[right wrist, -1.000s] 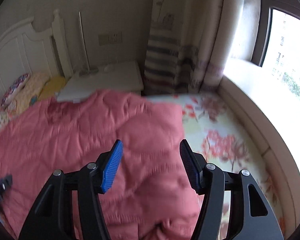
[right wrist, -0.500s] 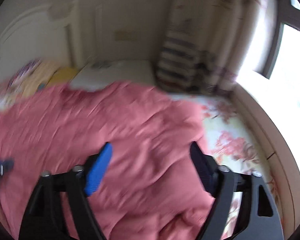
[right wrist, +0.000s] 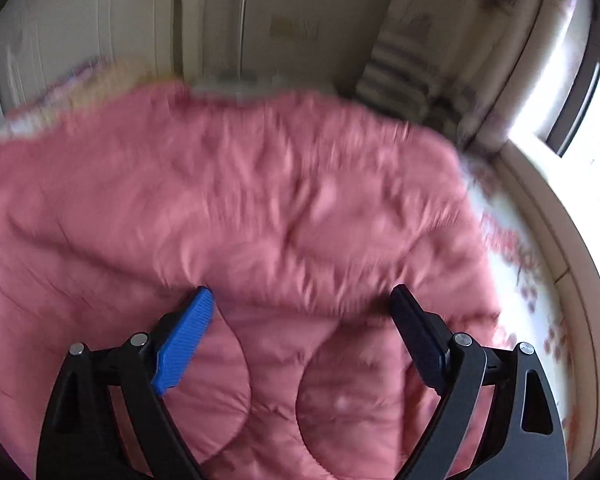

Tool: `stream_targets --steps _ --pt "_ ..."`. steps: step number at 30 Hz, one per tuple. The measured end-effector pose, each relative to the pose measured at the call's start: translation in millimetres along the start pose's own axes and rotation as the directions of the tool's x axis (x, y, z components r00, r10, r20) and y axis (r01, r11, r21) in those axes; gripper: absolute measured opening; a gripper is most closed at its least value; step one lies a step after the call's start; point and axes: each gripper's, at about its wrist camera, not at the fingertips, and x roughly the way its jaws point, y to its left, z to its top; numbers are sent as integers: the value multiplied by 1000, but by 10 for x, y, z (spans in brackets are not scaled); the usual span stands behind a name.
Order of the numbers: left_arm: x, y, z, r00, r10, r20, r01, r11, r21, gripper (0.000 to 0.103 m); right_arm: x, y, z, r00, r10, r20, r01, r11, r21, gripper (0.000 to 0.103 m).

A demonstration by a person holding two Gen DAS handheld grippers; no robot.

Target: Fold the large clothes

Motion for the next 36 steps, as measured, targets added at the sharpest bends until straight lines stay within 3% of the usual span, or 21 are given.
stream_targets --steps 2,5,8,10,12,13,14,16,18,19,22,24,26,27,28,29,30,31,33,36 --pt "-252 456 230 994 79 79 -70 991 -112 87 -33 -40 -16 1000 16 23 -17 999 27 87" --pt "-591 1144 524 966 189 173 -136 950 -281 85 -55 -98 -34 999 26 44 -28 998 58 87" --pt "-682 1500 800 963 164 214 -80 932 -353 80 -54 -120 -38 998 22 55 -26 998 62 87" --pt "-594 1546 1030 959 195 204 -117 933 -341 78 -81 -110 -42 998 22 60 -26 997 67 87" --pt "-501 1548 1185 958 214 190 -137 926 -351 51 -110 -140 -49 997 27 72 -32 996 80 86" --pt "-445 1536 1251 966 202 163 -132 923 -361 9 -150 -162 -59 996 29 82 -37 995 92 86" --pt "-402 1460 1303 974 169 153 -103 924 -368 9 -182 -190 -68 995 32 96 -42 993 106 86" --pt "-518 992 1295 958 150 244 -78 957 -280 9 -272 -302 -101 988 39 149 -63 985 161 86" --pt "-585 476 1231 953 82 290 -36 986 -160 9 -377 -437 -149 977 40 212 -89 970 228 86" --pt "-585 66 1135 956 11 293 12 997 -75 9 -428 -505 -182 969 38 244 -103 959 262 86" --pt "-450 -897 782 964 -134 229 103 984 143 10 -659 -767 -354 920 5 393 -173 902 395 86" --pt "-222 -1631 318 964 -237 121 192 934 302 12 -761 -916 -471 893 -39 449 -198 861 469 87" --pt "-11 -2061 -129 960 -278 31 244 886 395 17 -820 -1015 -552 876 -71 477 -214 828 518 87" --pt "133 -2248 -368 954 -296 -36 283 858 429 32 -841 -1045 -579 870 -82 486 -220 818 532 87" --pt "324 -2440 -667 939 -310 -146 342 819 460 58 -866 -1097 -615 862 -95 498 -227 806 547 87" --pt "421 -2533 -840 928 -308 -210 372 796 478 71 -889 -1143 -652 856 -113 505 -230 792 566 87" --pt "491 -2603 -1041 916 -304 -261 398 769 500 71 -894 -1177 -674 855 -122 504 -230 781 580 87" --pt "518 -2640 -1198 909 -303 -285 412 748 520 71 -881 -1211 -690 858 -121 500 -236 771 592 87" --pt "500 -2638 -1385 918 -290 -271 396 713 578 78 -835 -1270 -706 868 -110 484 -245 754 610 87" --pt "446 -2418 -1273 946 -257 -197 323 717 617 86 -816 -1286 -718 873 -93 478 -254 750 611 87"
